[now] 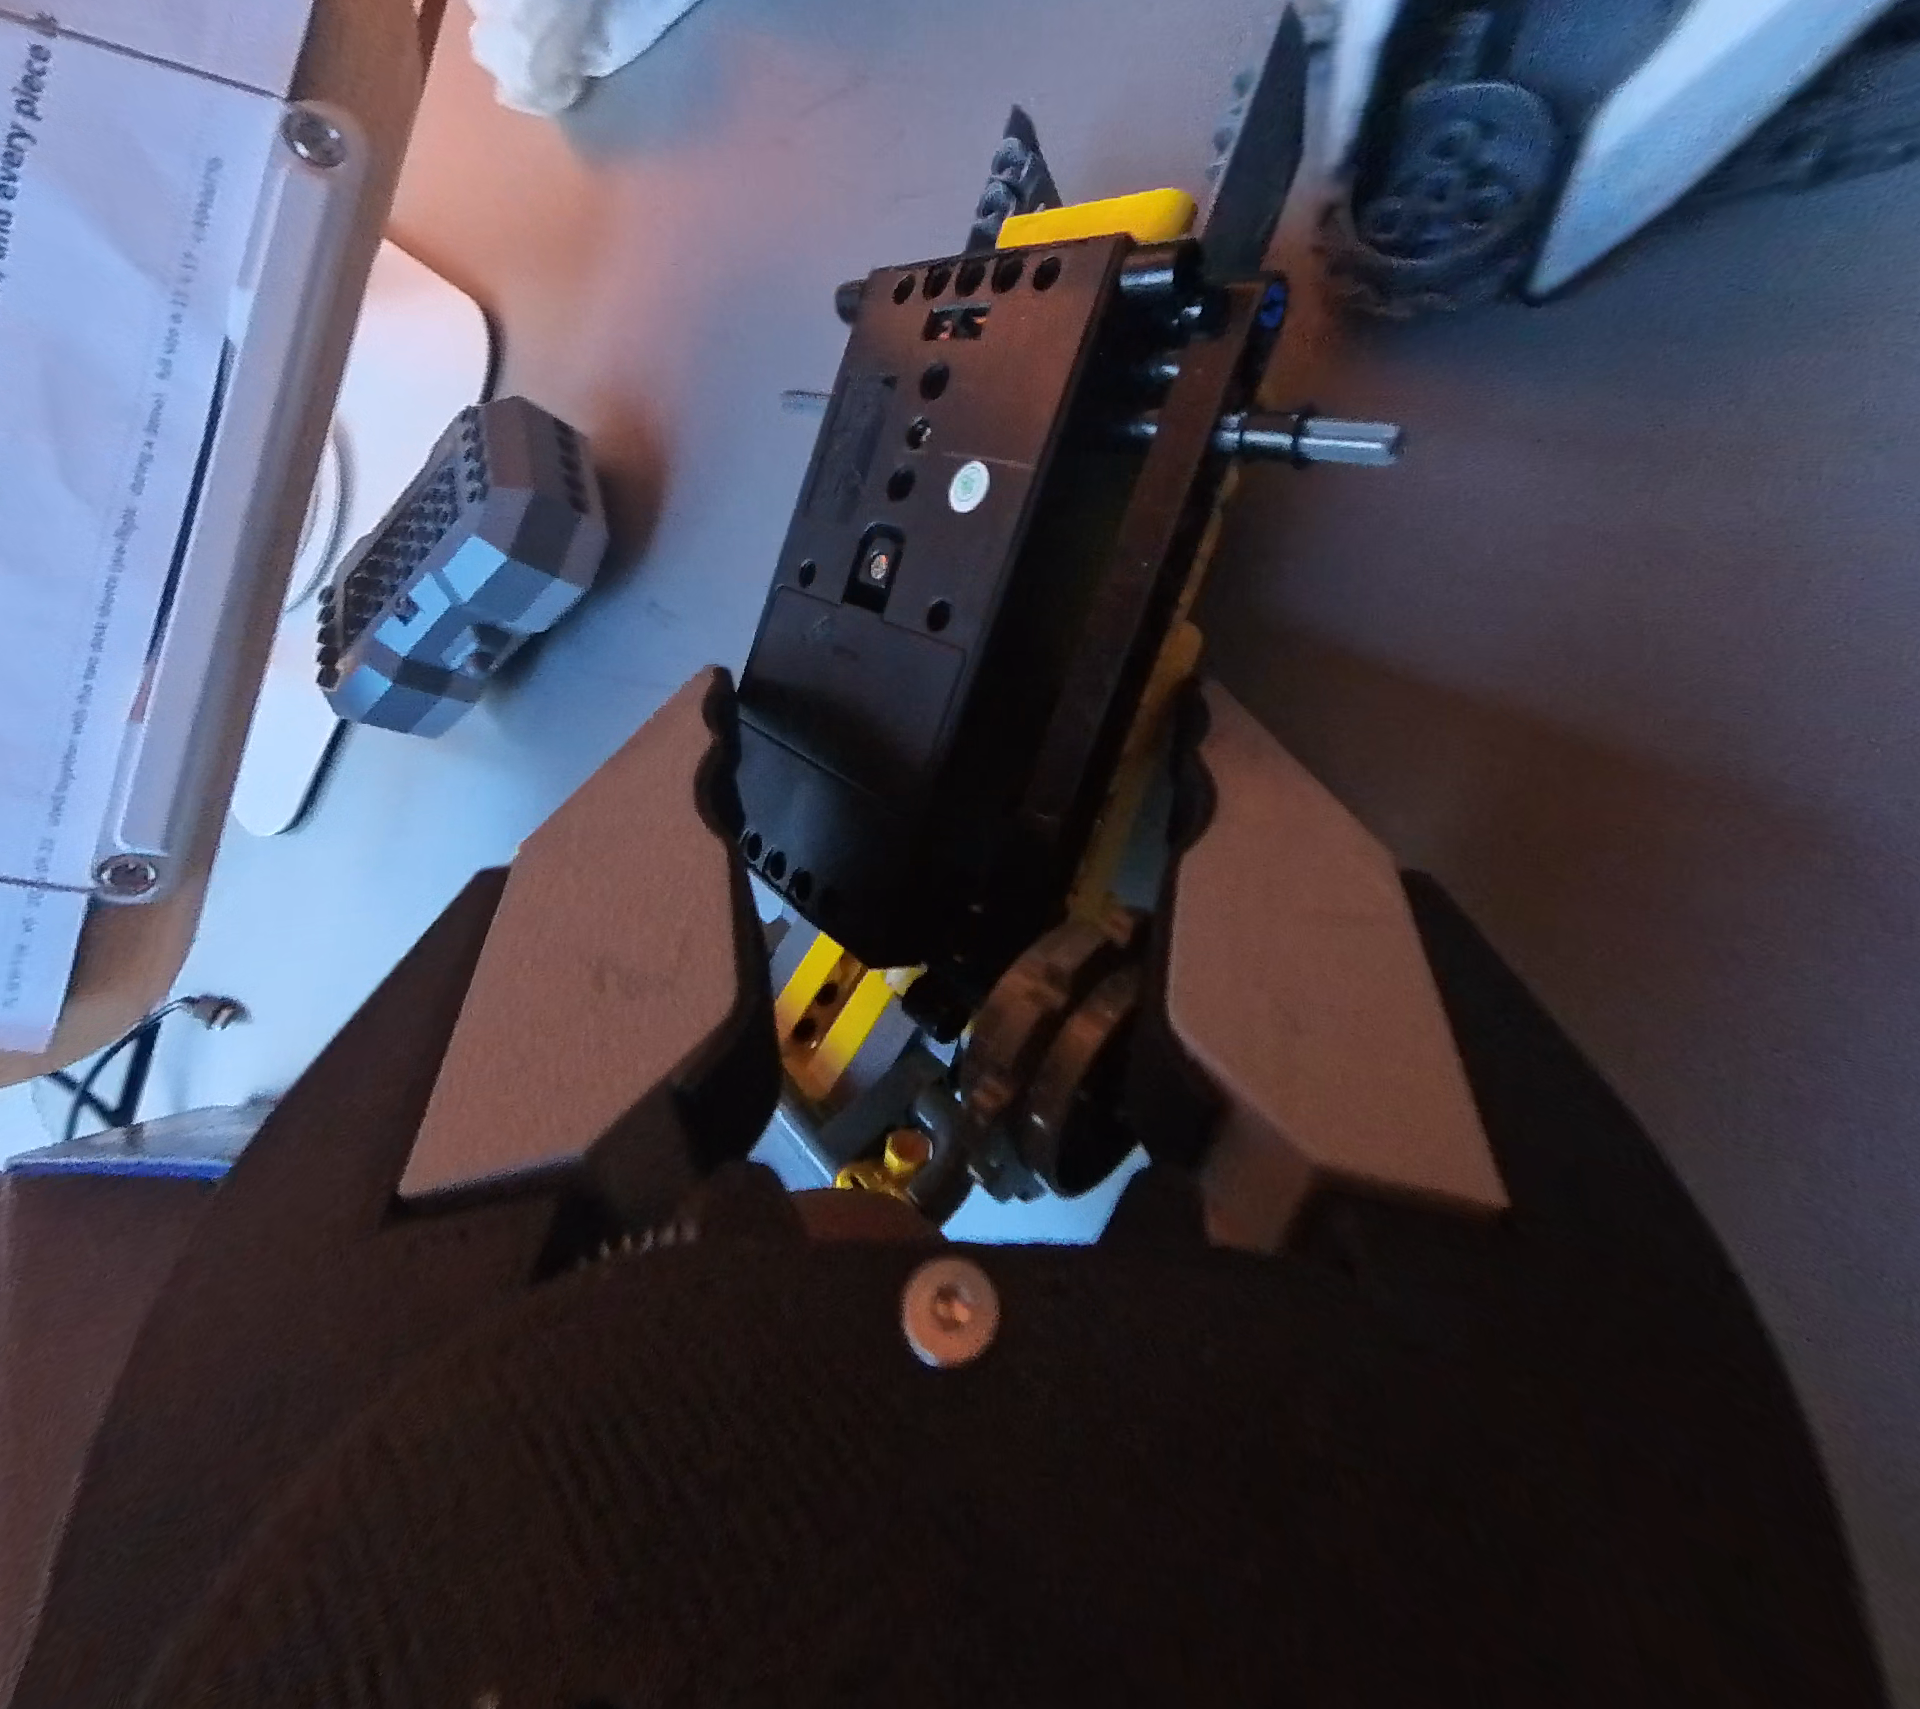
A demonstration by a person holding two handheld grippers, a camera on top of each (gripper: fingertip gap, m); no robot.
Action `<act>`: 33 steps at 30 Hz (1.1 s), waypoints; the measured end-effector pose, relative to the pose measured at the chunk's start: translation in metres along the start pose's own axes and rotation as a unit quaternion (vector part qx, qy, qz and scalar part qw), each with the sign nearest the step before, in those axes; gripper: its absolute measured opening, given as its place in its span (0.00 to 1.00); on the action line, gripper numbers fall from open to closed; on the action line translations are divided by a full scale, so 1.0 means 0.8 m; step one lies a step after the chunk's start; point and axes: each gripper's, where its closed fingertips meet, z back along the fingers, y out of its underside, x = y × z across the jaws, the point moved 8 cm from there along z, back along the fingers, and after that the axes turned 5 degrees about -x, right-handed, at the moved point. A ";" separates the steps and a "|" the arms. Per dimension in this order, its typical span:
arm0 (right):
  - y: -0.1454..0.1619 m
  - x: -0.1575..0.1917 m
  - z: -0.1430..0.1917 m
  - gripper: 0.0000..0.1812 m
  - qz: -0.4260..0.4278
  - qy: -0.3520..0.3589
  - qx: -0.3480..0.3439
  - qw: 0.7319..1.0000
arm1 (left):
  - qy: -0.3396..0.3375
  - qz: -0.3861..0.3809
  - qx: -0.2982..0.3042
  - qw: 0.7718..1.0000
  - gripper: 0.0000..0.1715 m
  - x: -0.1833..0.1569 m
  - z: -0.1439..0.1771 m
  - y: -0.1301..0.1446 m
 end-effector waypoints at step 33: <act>-0.044 0.061 -0.010 0.18 -0.366 -0.379 -0.108 0.843 | 0.188 -0.003 -0.306 0.933 0.08 -0.070 0.082 0.004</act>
